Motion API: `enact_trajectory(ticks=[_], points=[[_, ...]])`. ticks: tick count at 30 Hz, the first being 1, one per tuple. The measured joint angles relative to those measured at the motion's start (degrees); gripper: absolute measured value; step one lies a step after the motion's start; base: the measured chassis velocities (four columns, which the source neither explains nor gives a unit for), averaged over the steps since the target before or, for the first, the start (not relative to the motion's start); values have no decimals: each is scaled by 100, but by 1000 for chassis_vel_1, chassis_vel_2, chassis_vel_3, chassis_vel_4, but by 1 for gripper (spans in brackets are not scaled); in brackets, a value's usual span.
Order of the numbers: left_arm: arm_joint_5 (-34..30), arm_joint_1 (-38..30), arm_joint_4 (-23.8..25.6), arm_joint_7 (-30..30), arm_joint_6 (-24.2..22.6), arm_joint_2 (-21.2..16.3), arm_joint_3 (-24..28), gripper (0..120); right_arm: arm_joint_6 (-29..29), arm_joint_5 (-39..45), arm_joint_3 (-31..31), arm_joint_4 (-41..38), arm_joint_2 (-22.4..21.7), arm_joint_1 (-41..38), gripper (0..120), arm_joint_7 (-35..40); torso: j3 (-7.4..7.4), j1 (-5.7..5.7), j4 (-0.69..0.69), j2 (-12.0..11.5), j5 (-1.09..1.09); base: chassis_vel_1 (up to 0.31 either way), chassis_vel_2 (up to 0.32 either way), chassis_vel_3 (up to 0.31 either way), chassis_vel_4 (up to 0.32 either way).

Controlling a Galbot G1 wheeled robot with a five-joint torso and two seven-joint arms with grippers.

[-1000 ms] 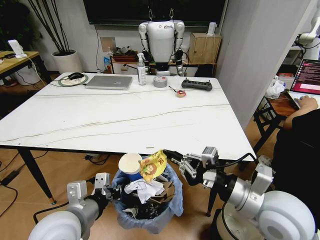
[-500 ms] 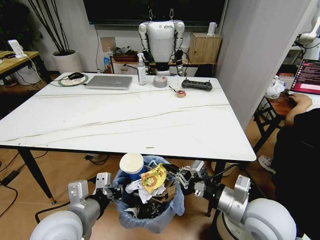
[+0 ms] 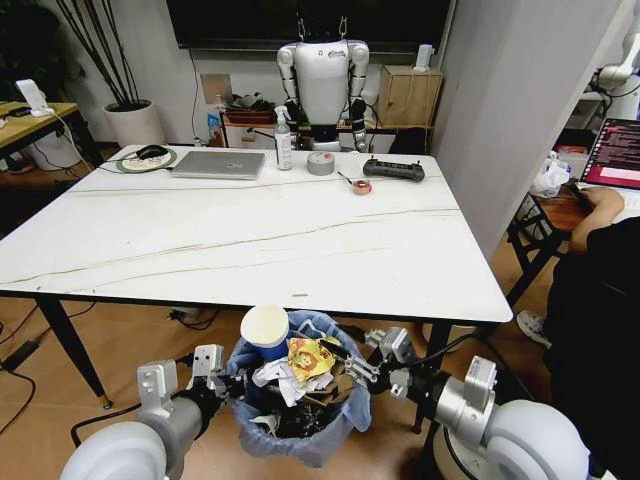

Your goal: Pick up the trash bin and place the trash from the table into it.

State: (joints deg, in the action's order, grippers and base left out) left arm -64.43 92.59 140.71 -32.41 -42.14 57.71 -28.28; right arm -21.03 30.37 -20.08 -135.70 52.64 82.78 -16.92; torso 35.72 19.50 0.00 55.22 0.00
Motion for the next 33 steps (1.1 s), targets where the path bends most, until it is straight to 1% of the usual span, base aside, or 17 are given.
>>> enact_trajectory(ticks=[3, 4, 6, 7, 9, 11, 13, 14, 15, 16, 18, 20, 21, 23, 24, 27, 33], points=[[0, 21, 13, 2, 0, 0, -7, 2, -9, 113, -53, -32, 4, -30, 63, 95, 0, 0, 0, 0, 0, 0, 0, 0, 0], [3, 49, 25, 4, 0, 3, -17, 2, -22, 215, -113, -69, 29, -64, 69, 218, 0, 0, 0, 0, 0, 0, 0, 0, 0], [28, 93, 39, 5, 0, 9, -36, 2, -28, 309, -207, -132, 82, -91, 76, 388, 0, 0, 0, 0, 0, 0, 0, 0, 0], [54, 122, 45, 5, 0, 10, -50, 2, -30, 340, -265, -184, 130, -92, 82, 558, 0, 0, 0, 0, 0, 0, 0, 0, 0], [68, 134, 47, 5, 0, 10, -57, 2, -39, 348, -291, -211, 157, -88, 84, 670, 0, 0, 0, 0, 0, 0, 0, 0, 0], [105, 178, 74, 5, 0, 10, -91, 2, -197, 323, -402, -354, 337, -18, 94, 1398, 0, 0, -1, 0, 0, 0, 0, 0, 0], [131, 208, 95, 8, 0, 8, -102, 2, -300, 238, -484, -438, 580, 85, 99, 2035, 0, 0, 0, 0, 1, 0, 0, 0, 0], [136, 211, 95, 9, 0, 8, -103, 2, -301, 222, -495, -442, 611, 99, 99, 2085, 0, 0, 0, 0, 1, 0, 0, 0, 0], [186, 224, 95, 15, 0, 9, -107, 2, -291, 58, -586, -456, 828, 200, 100, 2284, 0, 0, -1, 0, 1, 0, 0, 0, 0], [186, 224, 95, 15, 0, 9, -107, 2, -291, 58, -586, -456, 828, 200, 100, 2284, 0, 0, -1, 0, 1, 0, 0, 0, 0], [427, 263, 82, 123, 0, 11, -119, 2, -170, -378, -795, -465, 1336, 439, 100, 2369, 0, 0, 1, 0, 0, 0, 0, 0, 0], [570, 285, 64, 201, 0, 12, -129, 2, -69, -635, -892, -480, 1621, 591, 100, 2376, 0, 0, 0, 0, 1, 0, 0, 0, 0], [647, 309, 58, 250, 0, 16, -137, 2, 102, -997, -1029, -498, 2029, 829, 100, 2379, 0, 0, 1, 0, 1, 0, 0, 0, 0], [654, 313, 57, 258, 0, 16, -139, 2, 127, -1032, -1039, -502, 2071, 861, 100, 2383, 0, 0, 1, 0, 1, 0, 0, 0, 0], [665, 327, 57, 278, 0, 15, -148, 2, 234, -1162, -1066, -536, 2248, 1020, 100, 2430, 0, 0, 0, 0, 1, 0, 0, 0, 0], [665, 340, 76, 307, 0, 0, -188, 2, 388, -1404, -1056, -633, 2455, 1278, 100, 2495, 0, 0, 0, 0, 1, 0, 0, 0, 0], [653, 335, 93, 342, 0, 9, -202, 2, 442, -1646, -1037, -741, 2589, 1417, 100, 2495, 0, 0, 0, 0, 1, 0, 0, 0, 0]])
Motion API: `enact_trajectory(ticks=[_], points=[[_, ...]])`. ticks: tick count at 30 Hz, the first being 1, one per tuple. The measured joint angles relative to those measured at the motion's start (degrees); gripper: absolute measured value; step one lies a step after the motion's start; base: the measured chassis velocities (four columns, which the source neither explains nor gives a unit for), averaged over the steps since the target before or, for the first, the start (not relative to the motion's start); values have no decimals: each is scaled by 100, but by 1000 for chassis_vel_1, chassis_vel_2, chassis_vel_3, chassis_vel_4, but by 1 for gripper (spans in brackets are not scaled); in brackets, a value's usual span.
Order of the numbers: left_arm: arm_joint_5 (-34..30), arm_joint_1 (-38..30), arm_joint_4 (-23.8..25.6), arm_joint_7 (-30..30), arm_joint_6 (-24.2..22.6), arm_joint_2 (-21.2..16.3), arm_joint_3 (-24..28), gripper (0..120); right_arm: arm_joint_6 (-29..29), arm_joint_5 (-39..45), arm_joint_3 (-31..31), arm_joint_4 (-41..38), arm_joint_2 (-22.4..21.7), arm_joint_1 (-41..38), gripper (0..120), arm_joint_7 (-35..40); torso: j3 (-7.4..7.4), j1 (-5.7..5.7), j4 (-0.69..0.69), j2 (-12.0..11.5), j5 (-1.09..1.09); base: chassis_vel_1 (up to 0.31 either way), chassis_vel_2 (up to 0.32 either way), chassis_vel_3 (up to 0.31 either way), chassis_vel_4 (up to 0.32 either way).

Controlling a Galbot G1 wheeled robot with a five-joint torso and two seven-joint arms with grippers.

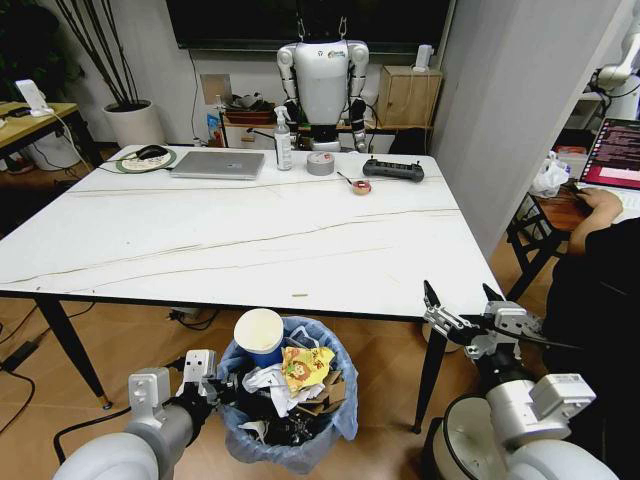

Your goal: Pick up the trash bin and place the trash from the table into it.

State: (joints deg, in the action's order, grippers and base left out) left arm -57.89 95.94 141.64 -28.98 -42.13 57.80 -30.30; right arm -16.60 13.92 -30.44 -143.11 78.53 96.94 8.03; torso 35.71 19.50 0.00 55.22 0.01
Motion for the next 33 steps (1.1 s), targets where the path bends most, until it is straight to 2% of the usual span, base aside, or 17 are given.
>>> enact_trajectory(ticks=[27, 33], points=[[42, -105, -45, 104, 0, 94, 58, 2, 118, -34, 13, 205, 3, -72, 100, -29, -1, 1, 0, -4, -1, 33, -40, -44, 39], [41, -110, -51, 53, -1, 81, 51, 2, 92, 66, 15, 232, -6, -165, 100, 10, -72, -60, 0, -130, -1, 0, 0, 0, 0]])
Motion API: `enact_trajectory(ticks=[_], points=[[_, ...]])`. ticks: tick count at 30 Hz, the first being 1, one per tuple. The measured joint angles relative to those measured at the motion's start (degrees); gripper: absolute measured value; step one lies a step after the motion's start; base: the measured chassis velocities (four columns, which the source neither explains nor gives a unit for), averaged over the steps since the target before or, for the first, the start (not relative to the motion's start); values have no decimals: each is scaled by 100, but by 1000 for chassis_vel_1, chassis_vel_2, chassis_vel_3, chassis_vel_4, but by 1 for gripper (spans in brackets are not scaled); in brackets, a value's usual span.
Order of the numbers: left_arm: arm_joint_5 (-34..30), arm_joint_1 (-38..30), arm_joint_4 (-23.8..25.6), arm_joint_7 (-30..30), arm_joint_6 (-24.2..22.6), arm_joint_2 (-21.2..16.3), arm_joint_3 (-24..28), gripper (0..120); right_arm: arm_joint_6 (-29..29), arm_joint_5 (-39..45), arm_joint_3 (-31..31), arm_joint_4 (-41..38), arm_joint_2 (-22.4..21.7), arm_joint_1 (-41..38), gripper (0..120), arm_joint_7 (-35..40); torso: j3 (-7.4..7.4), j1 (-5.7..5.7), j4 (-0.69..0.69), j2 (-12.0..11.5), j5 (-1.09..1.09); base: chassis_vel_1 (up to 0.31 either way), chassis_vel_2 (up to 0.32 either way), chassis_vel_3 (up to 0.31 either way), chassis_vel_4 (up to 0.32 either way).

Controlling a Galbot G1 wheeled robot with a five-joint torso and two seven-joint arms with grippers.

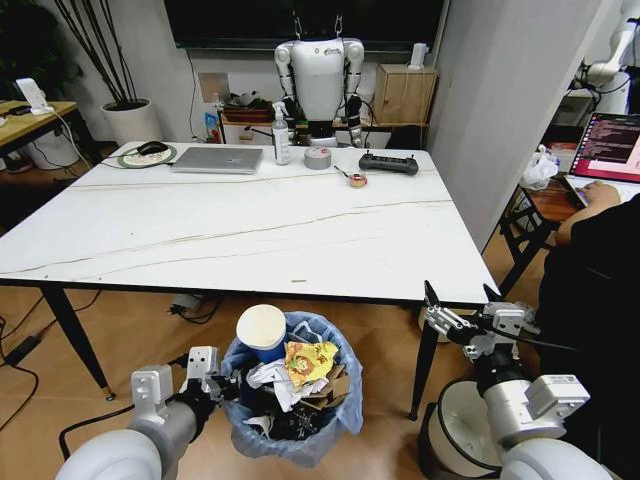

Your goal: Pick up the trash bin and place the trash from the table into it.

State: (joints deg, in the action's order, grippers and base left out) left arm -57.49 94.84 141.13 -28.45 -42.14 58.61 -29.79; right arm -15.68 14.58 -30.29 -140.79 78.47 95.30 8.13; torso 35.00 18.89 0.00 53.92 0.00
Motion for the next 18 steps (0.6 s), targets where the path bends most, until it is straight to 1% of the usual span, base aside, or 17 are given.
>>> enact_trajectory(ticks=[3, 7, 9, 13, 15, 18], points=[[-1, -8, -5, -44, 0, 9, 2, 2, -23, 21, 1, 14, -2, -26, 100, 8, -41, -36, 0, -76, 0, 0, 0, 0, 0], [55, 28, -87, -176, 0, 61, -14, 2, -32, 20, 2, 56, -3, -30, 100, 15, -124, -110, 0, -237, 0, 0, 0, 0, 0], [76, 37, -93, -176, 0, 68, -18, 2, -32, 19, 2, 64, -1, -33, 100, 17, -136, -120, 0, -258, 0, 0, 0, 0, 0], [284, 85, -141, -110, 0, 106, -47, 2, -24, 0, 17, 143, 20, -49, 100, 22, -227, -175, 0, -404, 0, 0, 0, 0, 0], [301, 90, -143, -100, 0, 111, -49, 2, -20, -4, 20, 151, 24, -49, 100, 22, -242, -185, 0, -428, 0, 0, 0, 0, 0], [336, 106, -169, -80, 0, 166, -48, 2, 0, -20, 23, 195, 42, -59, 100, 28, -307, -231, 0, -538, 0, 0, 0, 0, 0]])
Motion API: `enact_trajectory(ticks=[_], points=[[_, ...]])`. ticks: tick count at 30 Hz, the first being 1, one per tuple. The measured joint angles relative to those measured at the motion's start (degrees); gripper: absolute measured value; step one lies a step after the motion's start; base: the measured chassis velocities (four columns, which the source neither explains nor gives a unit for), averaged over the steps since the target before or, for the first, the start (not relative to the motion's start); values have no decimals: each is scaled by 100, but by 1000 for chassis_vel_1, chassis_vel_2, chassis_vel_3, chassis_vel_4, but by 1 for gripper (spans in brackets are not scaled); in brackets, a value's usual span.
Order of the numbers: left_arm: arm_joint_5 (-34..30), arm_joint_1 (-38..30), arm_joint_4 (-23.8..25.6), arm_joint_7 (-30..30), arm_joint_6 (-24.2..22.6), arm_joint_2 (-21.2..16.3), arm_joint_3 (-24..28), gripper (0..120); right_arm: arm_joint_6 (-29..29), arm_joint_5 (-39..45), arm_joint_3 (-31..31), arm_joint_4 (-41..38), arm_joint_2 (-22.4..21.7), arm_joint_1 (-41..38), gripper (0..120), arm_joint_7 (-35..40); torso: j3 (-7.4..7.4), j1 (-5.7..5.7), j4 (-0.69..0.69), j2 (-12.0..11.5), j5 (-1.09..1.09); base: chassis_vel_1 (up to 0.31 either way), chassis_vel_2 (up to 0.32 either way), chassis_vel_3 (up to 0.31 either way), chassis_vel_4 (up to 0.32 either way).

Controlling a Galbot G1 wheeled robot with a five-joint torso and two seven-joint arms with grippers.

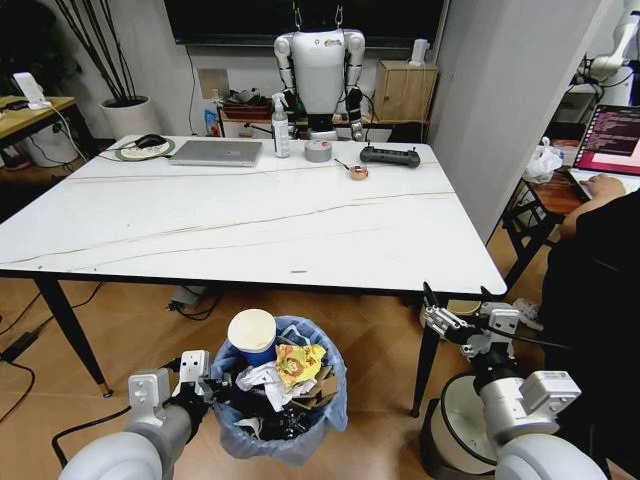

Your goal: Pick up the trash bin and place the trash from the table into it.

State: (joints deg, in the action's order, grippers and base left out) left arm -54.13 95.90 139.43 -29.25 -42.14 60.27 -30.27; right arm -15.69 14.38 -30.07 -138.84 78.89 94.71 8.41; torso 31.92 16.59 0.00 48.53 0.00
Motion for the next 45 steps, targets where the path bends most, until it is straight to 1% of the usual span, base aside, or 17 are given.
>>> enact_trajectory(ticks=[7, 9, 15, 17, 23, 28, 37, 38, 39, 45], points=[[62, 26, -95, 0, 0, 100, 16, 2, 18, -21, -2, 36, 14, -20, 100, 20, -108, -83, 0, -192, 0, 0, 0, 0, 0], [65, 26, -102, 0, 0, 104, 15, 2, 22, -31, 0, 45, 19, -20, 100, 20, -115, -89, 0, -205, 0, 0, 0, 0, 0], [82, 43, -169, 12, 0, 196, -7, 2, 103, -133, 22, 176, 90, -7, 100, 19, -231, -171, 0, -402, 0, 0, 0, 0, 0], [91, 50, -177, 22, 0, 211, -12, 2, 113, -136, 21, 192, 98, -6, 100, 19, -247, -183, 0, -429, 0, 0, 0, 0, 0], [154, 83, -260, 85, 0, 261, -77, 2, 294, -298, 18, 436, 169, 28, 100, 20, -354, -260, 0, -614, 0, 0, 0, 0, 0], [273, 58, -300, 108, 0, 323, -80, 2, 328, -322, 21, 546, 207, 12, 100, 24, -419, -306, 0, -726, 0, 0, 0, 0, 0], [303, 38, -384, 111, 0, 382, -79, 2, 406, -361, -14, 662, 201, -16, 100, 56, -528, -386, 0, -915, 0, 0, 0, 0, 0], [306, 37, -397, 111, 0, 392, -79, 2, 418, -362, -15, 674, 203, -17, 100, 65, -563, -409, 0, -972, 0, 0, 0, 0, 0], [306, 37, -397, 111, 0, 392, -79, 2, 418, -362, -15, 674, 203, -17, 100, 65, -563, -409, 0, -972, 0, 0, 0, 0, 0], [336, 85, -429, 111, 0, 432, -80, 2, 485, -439, -14, 692, 231, 5, 100, 102, -680, -482, 0, -1162, 0, 0, 0, 0, 0]])
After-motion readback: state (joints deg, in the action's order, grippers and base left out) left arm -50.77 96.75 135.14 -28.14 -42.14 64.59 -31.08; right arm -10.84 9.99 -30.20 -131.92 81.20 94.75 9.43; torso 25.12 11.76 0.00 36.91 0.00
